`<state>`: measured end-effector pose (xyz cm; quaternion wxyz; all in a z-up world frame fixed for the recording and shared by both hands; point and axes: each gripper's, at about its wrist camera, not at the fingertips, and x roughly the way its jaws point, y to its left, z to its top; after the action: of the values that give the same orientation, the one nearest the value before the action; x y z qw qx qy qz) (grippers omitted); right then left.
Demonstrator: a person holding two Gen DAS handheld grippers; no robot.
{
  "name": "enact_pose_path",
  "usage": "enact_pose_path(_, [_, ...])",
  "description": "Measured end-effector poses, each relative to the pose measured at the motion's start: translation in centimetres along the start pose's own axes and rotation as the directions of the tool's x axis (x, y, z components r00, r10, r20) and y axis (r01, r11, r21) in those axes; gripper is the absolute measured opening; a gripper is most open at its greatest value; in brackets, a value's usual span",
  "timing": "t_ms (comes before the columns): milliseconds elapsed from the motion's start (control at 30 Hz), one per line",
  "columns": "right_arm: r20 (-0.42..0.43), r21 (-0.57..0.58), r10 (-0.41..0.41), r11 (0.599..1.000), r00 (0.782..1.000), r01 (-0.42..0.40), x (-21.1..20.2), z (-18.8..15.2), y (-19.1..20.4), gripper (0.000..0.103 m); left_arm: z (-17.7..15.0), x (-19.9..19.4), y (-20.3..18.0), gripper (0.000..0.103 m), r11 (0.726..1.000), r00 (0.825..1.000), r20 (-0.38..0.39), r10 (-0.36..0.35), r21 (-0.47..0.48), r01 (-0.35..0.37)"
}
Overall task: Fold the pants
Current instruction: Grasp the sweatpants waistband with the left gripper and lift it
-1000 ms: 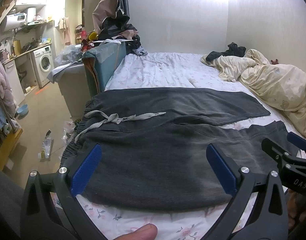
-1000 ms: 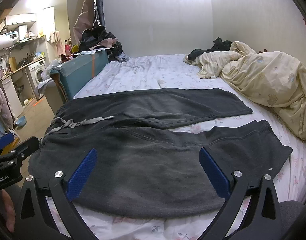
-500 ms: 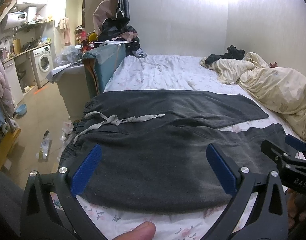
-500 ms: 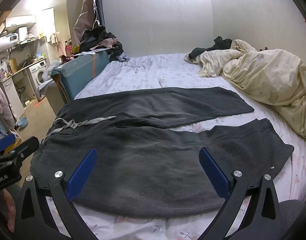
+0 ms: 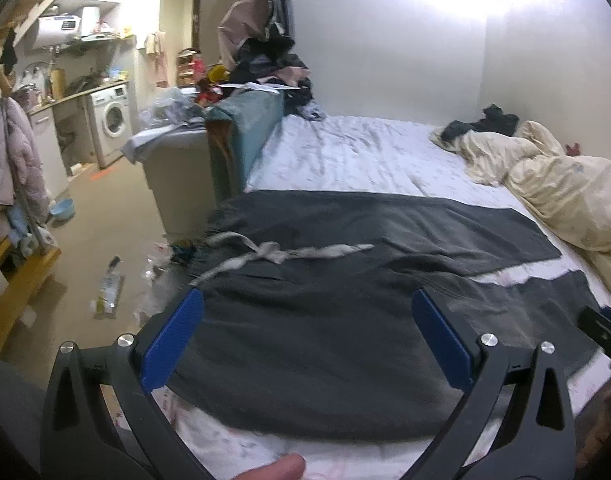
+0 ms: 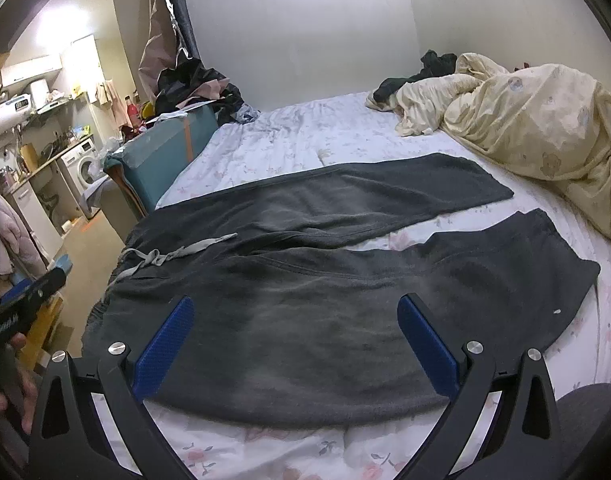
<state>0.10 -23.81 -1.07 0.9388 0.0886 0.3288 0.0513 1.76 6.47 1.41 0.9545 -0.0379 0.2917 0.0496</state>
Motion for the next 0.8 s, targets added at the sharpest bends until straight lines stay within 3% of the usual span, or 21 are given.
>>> enact_pose_path(133, [-0.009, 0.019, 0.015, 1.000, 1.000, -0.015, -0.2, 0.1, -0.5, 0.103, 0.8, 1.6, 3.1, 0.103, 0.995, 0.998, -0.038, 0.047, -0.087, -0.050])
enact_pose_path(233, [-0.020, 0.042, 0.029, 0.999, 0.999, -0.028, -0.2, 0.3, -1.1, 0.103, 0.8, 3.3, 7.1, 0.103, 0.969, 0.990, -0.101, 0.100, -0.215, -0.119])
enact_pose_path(333, [-0.026, 0.080, 0.051, 0.996, 0.998, -0.049, -0.3, 0.3, -1.6, 0.103, -0.5, 4.8, 12.3, 0.102, 0.900, 0.974, -0.168, 0.150, -0.385, -0.205])
enact_pose_path(433, [-0.040, 0.136, 0.080, 0.988, 0.996, -0.074, -0.1, 0.4, -2.3, 0.103, -1.9, 5.1, 15.5, 0.101, 0.837, 0.960, -0.202, 0.197, -0.475, -0.271])
enact_pose_path(533, [-0.054, 0.197, 0.117, 0.975, 0.992, -0.104, 0.4, 0.6, -2.9, 0.103, -4.1, 6.4, 18.5, 0.101, 0.749, 0.945, -0.280, 0.169, -0.587, -0.308])
enact_pose_path(633, [-0.081, 0.241, 0.146, 0.963, 0.986, -0.122, 1.2, 0.5, -3.4, 0.103, -6.2, 8.3, 19.5, 0.101, 0.691, 0.930, -0.339, 0.143, -0.638, -0.339])
enact_pose_path(800, [-0.100, 0.304, 0.161, 0.945, 0.982, -0.124, 1.9, 0.4, -4.4, 0.103, -9.3, 12.7, 19.1, 0.095, 0.642, 0.908, -0.409, 0.086, -0.674, -0.365])
